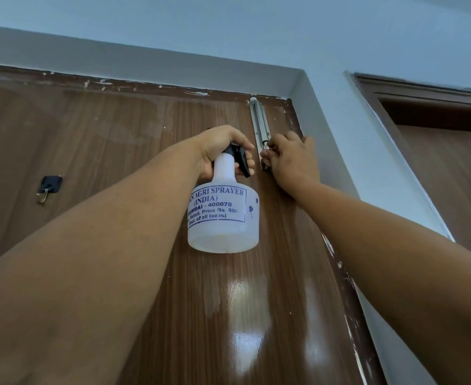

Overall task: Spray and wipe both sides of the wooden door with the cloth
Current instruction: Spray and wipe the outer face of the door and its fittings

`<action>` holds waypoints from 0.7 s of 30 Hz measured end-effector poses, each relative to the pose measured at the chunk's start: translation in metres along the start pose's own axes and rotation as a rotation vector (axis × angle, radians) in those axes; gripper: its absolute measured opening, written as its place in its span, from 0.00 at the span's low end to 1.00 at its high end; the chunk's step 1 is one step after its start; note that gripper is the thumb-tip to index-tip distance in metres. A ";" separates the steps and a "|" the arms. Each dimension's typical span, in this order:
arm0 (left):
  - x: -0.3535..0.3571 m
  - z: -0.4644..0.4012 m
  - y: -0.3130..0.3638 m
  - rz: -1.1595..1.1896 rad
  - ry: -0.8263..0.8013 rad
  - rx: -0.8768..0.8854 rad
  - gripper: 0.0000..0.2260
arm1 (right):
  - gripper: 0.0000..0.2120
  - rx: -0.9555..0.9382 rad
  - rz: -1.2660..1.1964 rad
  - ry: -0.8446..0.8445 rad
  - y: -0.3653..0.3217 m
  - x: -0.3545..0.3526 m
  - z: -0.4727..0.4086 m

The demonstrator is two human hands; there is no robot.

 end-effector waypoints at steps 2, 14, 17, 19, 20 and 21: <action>-0.003 -0.001 -0.004 0.013 -0.004 0.000 0.07 | 0.11 -0.018 -0.036 0.022 0.002 -0.002 0.001; -0.001 -0.014 0.007 0.046 -0.002 0.093 0.07 | 0.09 -0.040 -0.120 -0.003 0.009 0.000 -0.046; -0.001 -0.019 0.008 0.050 -0.021 0.092 0.11 | 0.10 0.042 -0.505 -0.163 0.019 -0.011 -0.057; 0.000 -0.023 0.005 0.055 -0.036 0.087 0.11 | 0.12 0.129 -0.901 -0.054 0.026 -0.043 -0.072; 0.000 -0.026 0.003 0.060 -0.036 0.085 0.10 | 0.15 0.108 -0.930 0.073 0.024 -0.064 -0.079; 0.000 -0.030 0.000 0.057 -0.033 0.087 0.09 | 0.15 0.051 -0.865 0.161 0.015 -0.079 -0.085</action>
Point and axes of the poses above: each hand's wrist, its own z-axis away from the middle knuckle, its own x-axis out of the palm, y = z × x, the point moved 10 cm from there along -z, towards the middle knuckle, and after that the axes turned 13 degrees about x, right-handed, at the moved point
